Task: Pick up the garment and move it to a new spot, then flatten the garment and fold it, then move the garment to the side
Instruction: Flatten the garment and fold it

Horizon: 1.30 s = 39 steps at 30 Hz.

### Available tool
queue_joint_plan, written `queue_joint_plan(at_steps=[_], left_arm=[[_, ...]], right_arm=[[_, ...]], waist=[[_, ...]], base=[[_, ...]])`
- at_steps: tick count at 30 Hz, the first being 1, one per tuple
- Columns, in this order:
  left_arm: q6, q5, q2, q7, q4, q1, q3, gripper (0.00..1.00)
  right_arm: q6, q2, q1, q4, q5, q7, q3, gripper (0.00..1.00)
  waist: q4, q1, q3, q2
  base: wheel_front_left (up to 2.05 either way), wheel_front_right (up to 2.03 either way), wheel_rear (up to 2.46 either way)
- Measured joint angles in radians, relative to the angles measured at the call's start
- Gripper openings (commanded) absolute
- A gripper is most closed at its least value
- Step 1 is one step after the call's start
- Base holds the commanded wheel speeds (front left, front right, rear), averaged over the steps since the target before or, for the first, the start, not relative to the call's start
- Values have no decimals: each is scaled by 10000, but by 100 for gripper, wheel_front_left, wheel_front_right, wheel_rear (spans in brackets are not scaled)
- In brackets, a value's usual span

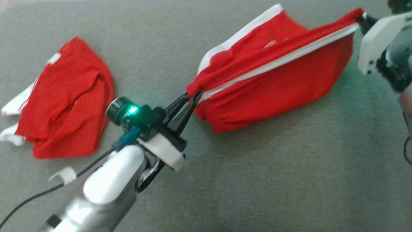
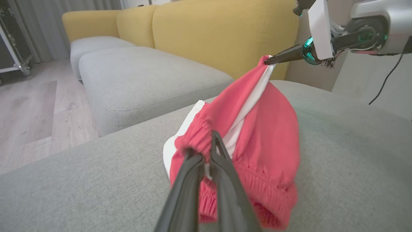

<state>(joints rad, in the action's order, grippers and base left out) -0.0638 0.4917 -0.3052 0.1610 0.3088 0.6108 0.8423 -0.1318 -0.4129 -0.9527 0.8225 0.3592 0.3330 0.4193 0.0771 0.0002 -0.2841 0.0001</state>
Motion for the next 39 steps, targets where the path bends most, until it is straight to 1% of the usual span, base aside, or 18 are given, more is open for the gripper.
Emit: queue_joint_plan(at_steps=[1, 4, 5, 6, 7, 14, 21, 22, 23, 24, 25, 31, 32, 33, 35, 37, 39], left_arm=[[-69, -2, 113, 6, 115, 131, 23, 0], [-84, -6, 424, 113, 487, 491, 100, 0], [-84, -6, 424, 113, 487, 491, 100, 0], [-94, -46, 583, 182, 738, 655, 115, 0], [-165, -81, 652, 245, 857, 720, 128, 0], [-249, -88, 1285, 527, 1578, 1321, 232, 0], [-259, -194, 1639, 696, 2119, 1700, 301, 0], [-265, -215, 1680, 708, 2188, 1732, 316, 0], [-284, -268, 1703, 742, 2270, 1761, 313, 29], [-280, -299, 1739, 794, 2343, 1795, 309, 95], [-270, -328, 1766, 796, 2399, 1828, 301, 100], [-52, -355, 1833, 884, 2633, 1845, 44, 100], [38, -353, 1802, 892, 2633, 1843, -150, 100], [38, -353, 1802, 892, 2633, 1843, -150, 100], [151, -353, 1764, 924, 2537, 1804, -410, 100], [280, -351, 1676, 938, 2341, 1724, -729, 100], [525, -349, 1517, 957, 2211, 1517, -1133, 100]], right_arm=[[0, 8, -166, 169, -17, -31, 6, 0], [0, 50, -582, 696, -190, -238, 38, 0], [0, 50, -582, 696, -190, -238, 38, 0], [0, 117, -810, 995, -272, -370, 119, 0], [0, 159, -915, 1135, -291, -437, 150, 0], [0, 213, -1708, 2157, -445, -966, 180, 0], [2, 194, -2074, 2903, -525, -1436, 274, 0], [0, 201, -2111, 3026, -514, -1588, 196, 31], [0, 238, -2168, 3204, -430, -1695, -23, 100], [2, 244, -2272, 3409, -362, -1649, -54, 100], [2, 247, -2338, 3519, -349, -1716, -100, 100], [2, 276, -2624, 3935, -500, -2638, -105, 100], [2, 284, -2637, 4008, -428, -3016, -211, 100], [2, 284, -2637, 4008, -428, -3016, -211, 100], [2, 291, -2637, 4019, -341, -3536, -276, 100], [2, 280, -2623, 3967, -562, -4184, -48, 100], [2, 336, -2598, 3925, -614, -4823, -46, 100]], waist=[[118, 0, -101, 0], [478, 0, -381, 0], [478, 0, -381, 0], [682, -1, -559, 0], [773, -1, -646, 0], [1365, -1, -1159, 0], [1772, 0, -1454, -1], [1822, -2, -1489, 0], [1855, -3, -1530, 0], [1884, -3, -1563, 0], [1899, -2, -1586, -1], [1754, -2, -1427, 0], [1644, -2, -1308, -1], [1644, -2, -1308, -1], [1508, -3, -1165, -1], [1357, -3, -993, 0], [1160, -3, -803, 0]], base=[[0, 0, 0], [0, 0, 0], [0, 0, 0], [0, 0, 0], [0, 0, 0], [0, 0, 0], [0, 0, 0], [0, 0, 0], [0, 0, 0], [0, 0, 0], [0, 0, 0], [0, 0, 0], [0, 0, 0], [0, 0, 0], [0, 0, 0], [0, 0, 0], [0, 0, 0]])
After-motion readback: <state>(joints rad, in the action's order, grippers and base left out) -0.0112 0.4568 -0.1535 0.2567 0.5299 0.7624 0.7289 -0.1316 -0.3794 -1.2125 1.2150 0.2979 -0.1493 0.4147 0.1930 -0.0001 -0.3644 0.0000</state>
